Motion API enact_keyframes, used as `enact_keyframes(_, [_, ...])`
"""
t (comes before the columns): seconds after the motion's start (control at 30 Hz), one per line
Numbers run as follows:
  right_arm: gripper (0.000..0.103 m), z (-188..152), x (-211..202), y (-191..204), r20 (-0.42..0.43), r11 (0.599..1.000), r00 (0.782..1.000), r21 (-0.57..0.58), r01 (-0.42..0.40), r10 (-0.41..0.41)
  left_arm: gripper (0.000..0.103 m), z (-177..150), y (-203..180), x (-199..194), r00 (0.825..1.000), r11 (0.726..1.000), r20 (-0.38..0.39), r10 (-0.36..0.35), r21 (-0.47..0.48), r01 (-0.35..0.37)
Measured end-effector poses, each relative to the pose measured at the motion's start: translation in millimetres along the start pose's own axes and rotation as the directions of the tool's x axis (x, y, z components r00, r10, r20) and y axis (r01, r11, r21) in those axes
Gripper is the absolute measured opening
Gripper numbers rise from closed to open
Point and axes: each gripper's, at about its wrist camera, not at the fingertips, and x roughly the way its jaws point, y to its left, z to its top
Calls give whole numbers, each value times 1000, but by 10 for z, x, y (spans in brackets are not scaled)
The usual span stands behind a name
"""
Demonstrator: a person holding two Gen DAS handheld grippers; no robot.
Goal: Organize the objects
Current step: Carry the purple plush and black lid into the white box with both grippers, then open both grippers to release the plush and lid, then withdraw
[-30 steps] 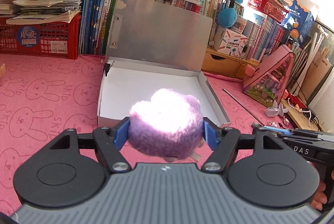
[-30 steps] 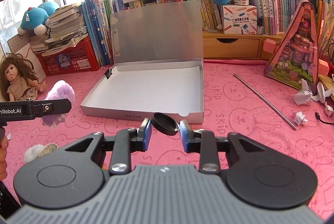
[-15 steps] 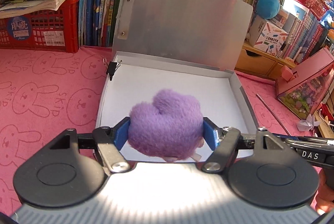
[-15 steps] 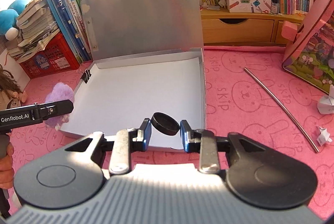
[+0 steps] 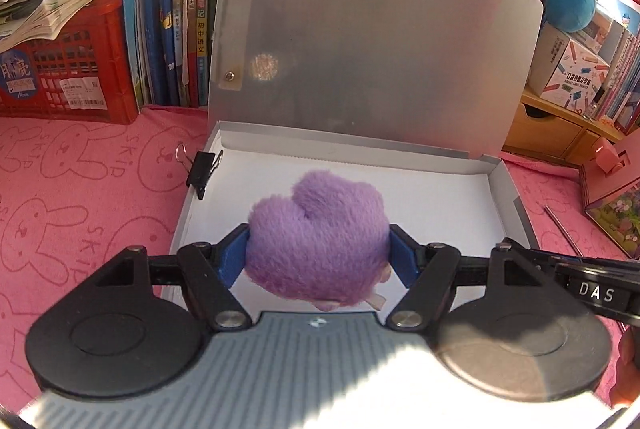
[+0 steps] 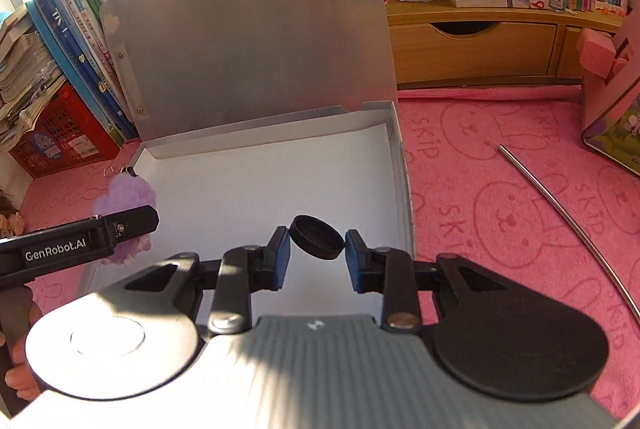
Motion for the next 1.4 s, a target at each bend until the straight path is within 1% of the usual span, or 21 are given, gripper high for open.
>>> enact_keyframes(0.13, [34,118,191,12,2,1000,1000,-3,-1,1,76,77,7,206,1000,999,-3,28,16,-28])
enact_keyframes(0.2, [34,163,289,26,-1,1000,1000,-9,-6,6,76,107,-2,292,999,999,5,33,40,-33])
enact_keyframes(0.33, [34,182,473,26,-7,1000,1000,-15,18,-19,76,140,-19,418,999,997,6,49,68,-49])
enact_keyframes(0.57, [35,137,573,19,-2,998,999,-50,34,-34,76,120,-44,557,999,996,-20,37,79,-35])
enact_keyframes(0.67, [36,117,581,7,-4,999,1000,-48,22,-23,77,75,-56,624,998,995,-34,57,87,-53])
enact_keyframes(0.7, [40,110,586,1,-2,999,1000,-46,22,-22,77,61,-53,644,997,995,-41,60,86,-56])
enact_keyframes(0.73, [40,102,586,-1,1,999,1000,-45,22,-22,77,44,-48,662,997,995,-46,61,85,-57])
enact_keyframes(0.77, [43,96,581,-2,2,999,1000,-45,19,-19,77,32,-48,665,997,995,-46,58,87,-54])
enact_keyframes(0.8, [55,88,566,-10,5,999,1000,-39,13,-13,77,22,-52,654,998,994,-39,56,93,-53])
enact_keyframes(0.83, [58,82,548,-18,7,999,1000,-34,3,-3,78,17,-60,630,998,993,-29,58,100,-55])
enact_keyframes(0.9, [61,66,497,-14,16,999,1000,-34,-1,1,83,26,-70,574,998,993,-17,59,104,-57])
enact_keyframes(0.93, [65,59,471,-7,20,999,1000,-41,1,0,84,37,-72,534,998,993,-12,55,104,-53])
enact_keyframes(0.97, [66,54,441,2,23,999,1000,-49,1,0,84,48,-72,500,999,994,-8,49,103,-48])
enact_keyframes(1.03, [66,41,364,14,29,999,1000,-52,-2,3,85,64,-62,385,999,995,1,33,96,-33])
enact_keyframes(1.1, [67,34,265,23,40,999,999,-44,-10,11,91,66,-76,269,999,996,14,29,86,-30])
enact_keyframes(1.2, [69,21,89,60,64,998,998,-59,-7,11,94,68,-56,66,998,997,48,32,72,-35])
enact_keyframes(1.27, [70,-11,-44,79,75,997,997,-78,-2,8,94,56,-53,-82,997,996,66,33,76,-38])
enact_keyframes(1.37, [74,-104,-266,102,99,992,995,-122,17,-4,95,-18,-5,-402,996,994,89,5,112,-15])
enact_keyframes(1.4, [75,-147,-347,107,110,990,994,-140,25,-10,95,7,-17,-495,995,992,98,-2,124,-10])
